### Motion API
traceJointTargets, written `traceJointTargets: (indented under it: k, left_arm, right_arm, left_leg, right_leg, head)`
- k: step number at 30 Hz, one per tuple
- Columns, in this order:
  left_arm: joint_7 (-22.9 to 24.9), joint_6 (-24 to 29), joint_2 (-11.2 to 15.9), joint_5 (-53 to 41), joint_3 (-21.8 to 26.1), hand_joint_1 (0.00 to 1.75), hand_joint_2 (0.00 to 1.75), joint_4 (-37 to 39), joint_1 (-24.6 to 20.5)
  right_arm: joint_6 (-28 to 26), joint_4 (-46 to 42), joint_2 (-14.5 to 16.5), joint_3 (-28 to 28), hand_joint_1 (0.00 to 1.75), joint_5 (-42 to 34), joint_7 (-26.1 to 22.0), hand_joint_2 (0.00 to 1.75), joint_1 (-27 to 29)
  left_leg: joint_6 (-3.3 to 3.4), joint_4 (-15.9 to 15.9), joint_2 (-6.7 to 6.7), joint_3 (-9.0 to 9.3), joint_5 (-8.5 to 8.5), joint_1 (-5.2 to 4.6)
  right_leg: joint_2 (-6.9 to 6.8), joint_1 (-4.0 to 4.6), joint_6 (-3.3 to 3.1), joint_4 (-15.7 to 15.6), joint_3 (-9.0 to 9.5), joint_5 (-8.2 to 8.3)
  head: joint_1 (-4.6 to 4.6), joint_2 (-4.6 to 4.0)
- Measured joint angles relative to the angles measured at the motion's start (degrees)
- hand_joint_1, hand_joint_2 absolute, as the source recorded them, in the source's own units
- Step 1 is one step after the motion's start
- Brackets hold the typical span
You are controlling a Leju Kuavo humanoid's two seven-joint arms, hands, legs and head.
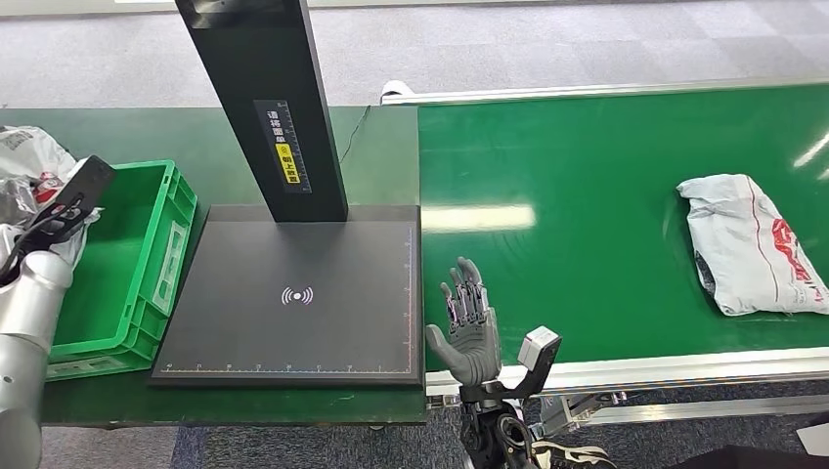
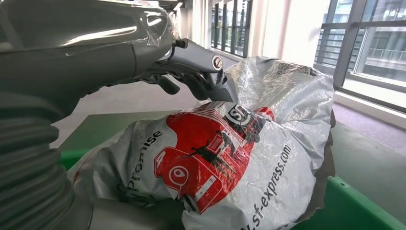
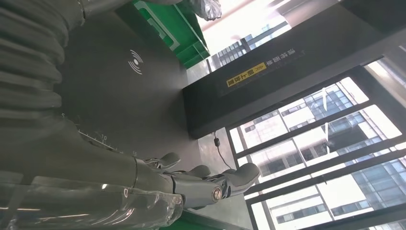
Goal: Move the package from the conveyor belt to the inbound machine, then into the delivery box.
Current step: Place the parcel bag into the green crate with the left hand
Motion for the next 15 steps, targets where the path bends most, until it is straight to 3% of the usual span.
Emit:
traceJointTargets:
  k: [6, 13, 15]
  left_arm:
    - [-0.6, -2.4, 0.0, -0.1, 0.0, 1.75, 1.75, 0.5, 0.8]
    - [-8.0, -7.0, 0.3, 2.4, 1.1, 1.75, 1.75, 0.4, 2.6]
    - [-8.5, -7.5, 0.5, 2.4, 1.1, 1.58, 1.75, 0.3, 2.9]
  right_arm:
    - [0.0, 0.0, 0.0, 0.0, 0.00, 0.0, 0.0, 1.75, 0.0]
    - [-0.1, 0.0, 0.0, 0.0, 0.00, -0.2, 0.0, 1.75, 0.0]
    - [-0.2, 0.0, 0.0, 0.0, 0.00, -0.3, 0.0, 1.75, 0.0]
  left_leg:
    - [0.00, 0.0, 0.01, 0.00, 0.00, 0.00]
    - [0.00, 0.0, 0.01, -0.01, 0.00, 0.00]
    - [0.00, 0.0, 0.01, -0.01, 0.00, 0.00]
  right_leg:
    - [0.00, 0.00, 0.00, 0.0, 0.00, 0.00]
    - [0.00, 0.00, 0.00, 0.0, 0.00, 0.00]
    - [0.00, 0.00, 0.00, 0.0, 0.00, 0.00]
  head:
    - [0.01, 0.00]
    - [0.00, 0.01]
    - [0.01, 0.00]
